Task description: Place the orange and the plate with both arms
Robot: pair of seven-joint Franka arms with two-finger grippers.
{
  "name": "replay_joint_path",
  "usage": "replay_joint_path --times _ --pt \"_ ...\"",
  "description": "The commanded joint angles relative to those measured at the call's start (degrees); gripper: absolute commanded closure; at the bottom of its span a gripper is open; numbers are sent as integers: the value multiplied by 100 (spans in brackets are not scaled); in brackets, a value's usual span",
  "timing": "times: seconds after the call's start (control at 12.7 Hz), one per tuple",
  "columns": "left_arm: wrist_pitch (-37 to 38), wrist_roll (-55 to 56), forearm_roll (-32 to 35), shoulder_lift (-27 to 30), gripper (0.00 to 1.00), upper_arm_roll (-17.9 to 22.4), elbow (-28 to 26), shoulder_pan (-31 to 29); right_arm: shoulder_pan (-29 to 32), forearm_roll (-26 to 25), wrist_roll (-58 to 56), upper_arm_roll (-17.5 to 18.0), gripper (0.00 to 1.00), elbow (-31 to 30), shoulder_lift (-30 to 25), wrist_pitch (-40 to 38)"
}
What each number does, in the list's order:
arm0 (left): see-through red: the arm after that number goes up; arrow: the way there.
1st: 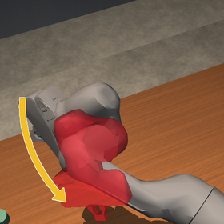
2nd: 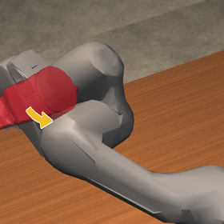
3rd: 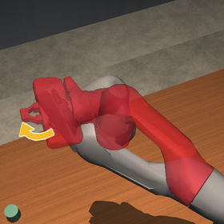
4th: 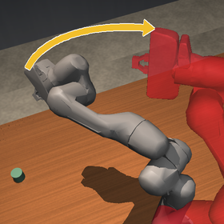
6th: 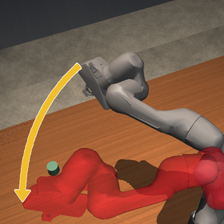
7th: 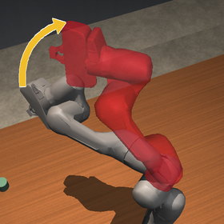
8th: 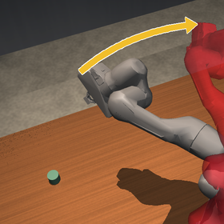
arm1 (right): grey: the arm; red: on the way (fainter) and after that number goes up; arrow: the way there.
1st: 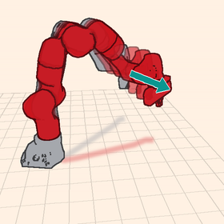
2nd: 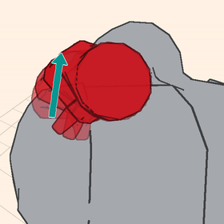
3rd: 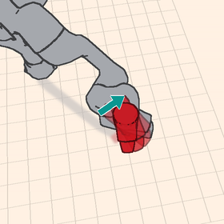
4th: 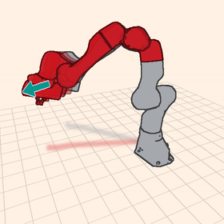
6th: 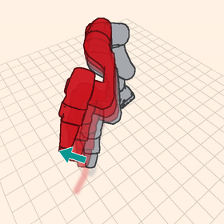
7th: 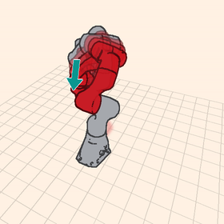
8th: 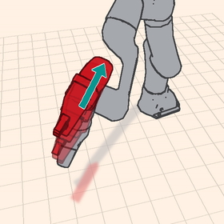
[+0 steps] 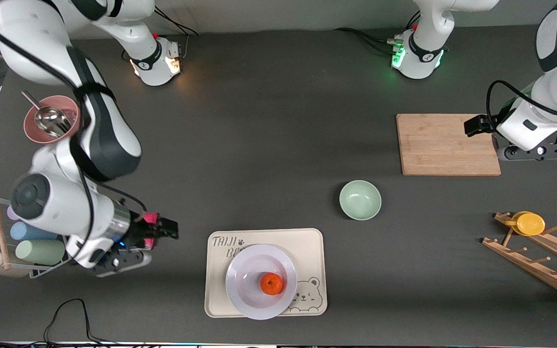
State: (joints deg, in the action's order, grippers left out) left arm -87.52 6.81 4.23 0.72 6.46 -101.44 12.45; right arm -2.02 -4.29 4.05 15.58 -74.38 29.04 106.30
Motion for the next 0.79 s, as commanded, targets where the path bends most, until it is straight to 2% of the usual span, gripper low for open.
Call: replay_joint_path --times 0.0,0.16,0.24,0.32,0.47,0.71 --pt "156 -57 60 -63 0 65 151 83 -17 -239 122 -256 0 -1348 -1414 4" --pt "147 -57 60 -72 0 65 169 74 -9 -527 149 -415 0 -1570 -1917 -170" --pt "147 -57 52 -72 0 65 169 82 -8 -520 140 -633 0 -1518 -1998 -520" --pt "139 -57 43 -72 0 65 169 74 -8 -520 79 -679 0 -1440 -2007 -662" --pt "104 -57 17 -63 0 65 195 74 -8 -591 -18 -679 0 -1439 -2173 -733" --pt "24 -48 -36 -80 0 65 423 91 -43 -442 130 -644 0 -1508 -2594 -1400"
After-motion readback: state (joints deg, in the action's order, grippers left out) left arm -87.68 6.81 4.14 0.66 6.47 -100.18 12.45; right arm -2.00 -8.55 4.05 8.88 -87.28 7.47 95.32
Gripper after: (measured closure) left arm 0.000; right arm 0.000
